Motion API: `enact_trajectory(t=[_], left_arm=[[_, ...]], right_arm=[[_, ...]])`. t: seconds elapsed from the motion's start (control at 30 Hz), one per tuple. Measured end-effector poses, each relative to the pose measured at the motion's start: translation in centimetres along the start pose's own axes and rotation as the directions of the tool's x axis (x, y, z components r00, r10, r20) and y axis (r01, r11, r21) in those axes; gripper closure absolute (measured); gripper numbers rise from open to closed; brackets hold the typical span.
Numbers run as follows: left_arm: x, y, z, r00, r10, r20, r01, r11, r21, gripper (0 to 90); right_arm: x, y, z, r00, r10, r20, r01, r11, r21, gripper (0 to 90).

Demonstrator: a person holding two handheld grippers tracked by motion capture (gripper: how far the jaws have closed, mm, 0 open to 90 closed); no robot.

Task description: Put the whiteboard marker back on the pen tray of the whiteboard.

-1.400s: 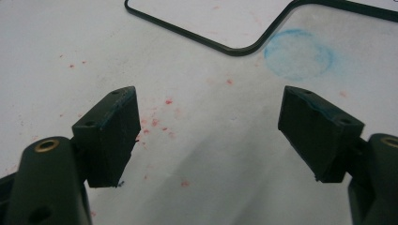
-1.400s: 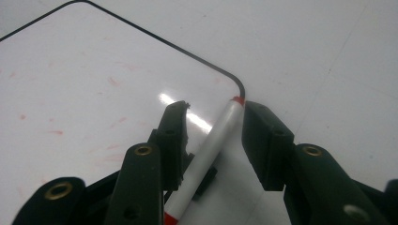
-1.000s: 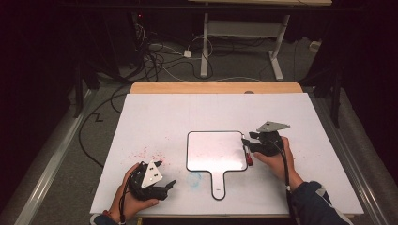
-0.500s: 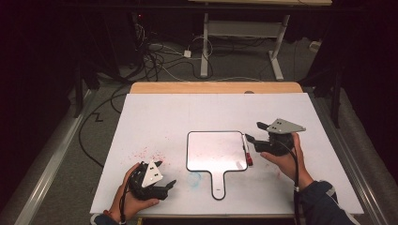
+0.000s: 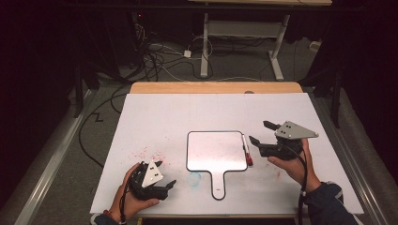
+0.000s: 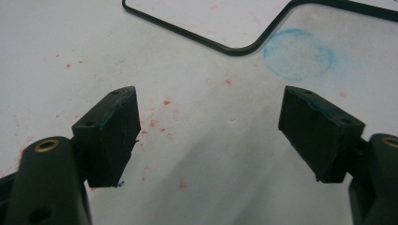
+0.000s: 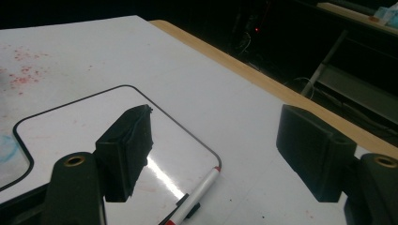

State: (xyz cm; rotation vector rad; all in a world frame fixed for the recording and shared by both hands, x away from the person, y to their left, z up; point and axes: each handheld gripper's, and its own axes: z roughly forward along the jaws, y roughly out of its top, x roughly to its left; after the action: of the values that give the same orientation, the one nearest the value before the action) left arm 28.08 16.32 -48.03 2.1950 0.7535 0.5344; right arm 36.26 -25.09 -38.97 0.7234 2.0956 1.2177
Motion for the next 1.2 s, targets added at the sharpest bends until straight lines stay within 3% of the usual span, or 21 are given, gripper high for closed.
enact_trajectory(t=[0.23, 0.67, 1.2], left_arm=[[0.0, 0.0, 0.0, 1.0000, 0.000, -0.002, 0.000, 1.0000, 0.001, 20.3], [0.0, 0.0, 0.0, 1.0000, 0.002, -0.003, -0.002, 1.0000, 0.001, 20.3], [0.0, 0.0, 0.1, 1.0000, -0.001, -0.008, 0.001, 1.0000, 0.003, 19.7]], right_arm=[[0.4, 0.1, -1.1, 1.0000, -0.009, 0.001, 0.009, 1.000, -0.023, 23.9], [0.7, -1.1, -2.8, 0.9986, -0.041, 0.034, 0.041, 0.999, -0.009, 21.5], [0.9, -5.0, -4.5, 0.9981, -0.046, 0.041, 0.045, 0.999, 0.012, 23.1]])
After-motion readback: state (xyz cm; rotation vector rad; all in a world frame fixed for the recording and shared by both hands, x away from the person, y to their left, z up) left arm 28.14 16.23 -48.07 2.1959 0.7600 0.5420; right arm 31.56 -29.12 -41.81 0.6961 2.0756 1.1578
